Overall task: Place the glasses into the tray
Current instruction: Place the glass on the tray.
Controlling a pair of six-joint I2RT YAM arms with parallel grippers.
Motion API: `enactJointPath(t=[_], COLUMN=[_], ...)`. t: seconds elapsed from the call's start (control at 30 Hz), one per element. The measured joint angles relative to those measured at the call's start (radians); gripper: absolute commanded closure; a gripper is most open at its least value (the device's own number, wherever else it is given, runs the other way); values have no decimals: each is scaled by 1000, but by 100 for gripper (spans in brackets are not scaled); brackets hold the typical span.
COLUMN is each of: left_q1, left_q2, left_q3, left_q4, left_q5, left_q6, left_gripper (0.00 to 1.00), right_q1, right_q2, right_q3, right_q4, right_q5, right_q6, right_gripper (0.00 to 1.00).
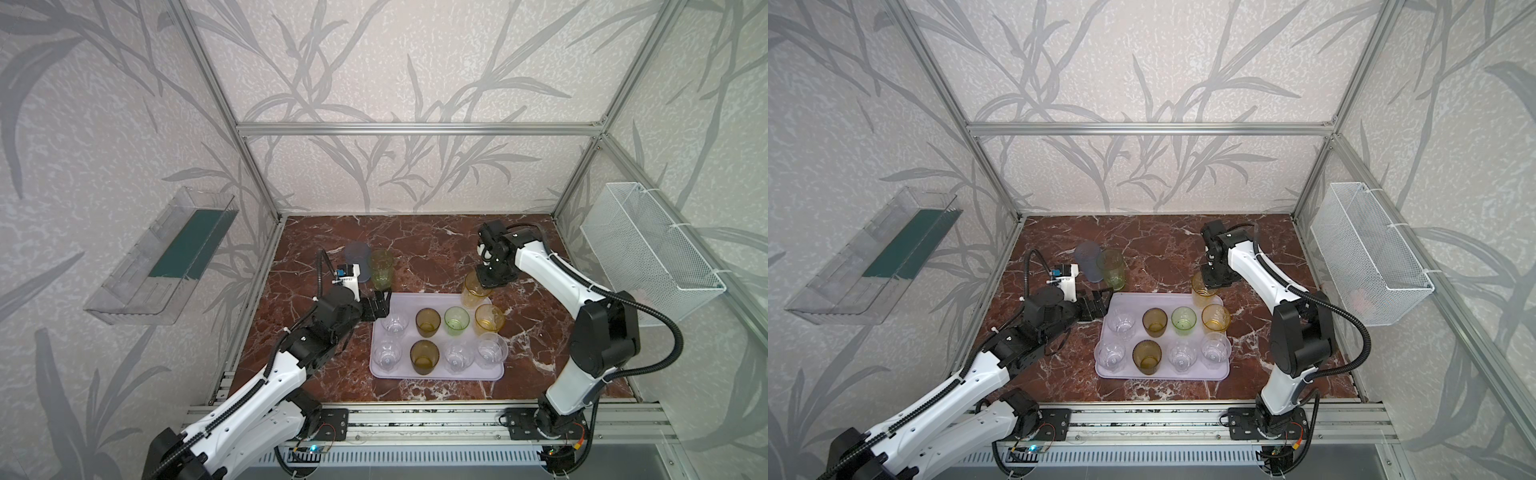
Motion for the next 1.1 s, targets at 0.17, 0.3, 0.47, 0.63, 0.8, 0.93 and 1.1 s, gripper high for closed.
enactJointPath(t=[0.17, 0.3, 0.47, 0.63, 0.8, 0.93, 1.1], left_q1=[0, 0, 0, 0, 0, 0, 0], left_q2=[0, 0, 0, -3, -15, -21, -27], left_q3=[0, 0, 0, 0, 0, 0, 0], left_q4=[0, 0, 0, 0, 0, 0, -4], left_q5=[-1, -1, -1, -1, -2, -5, -9], left_q6=[0, 0, 0, 0, 0, 0, 0], left_gripper=[1, 1, 1, 1, 1, 1, 1], right_q1=[9, 18, 29, 44, 49, 48, 48], right_q2=[-37, -61, -62, -62, -62, -61, -51], right_q3=[-7, -18, -26, -28, -28, -28, -29], right_q4=[0, -4, -11, -25, -26, -27, -26], right_q5=[7, 7, 11, 28, 45, 45, 44], right_q6=[0, 0, -1, -3, -4, -4, -4], right_gripper=[90, 91, 91, 91, 91, 91, 88])
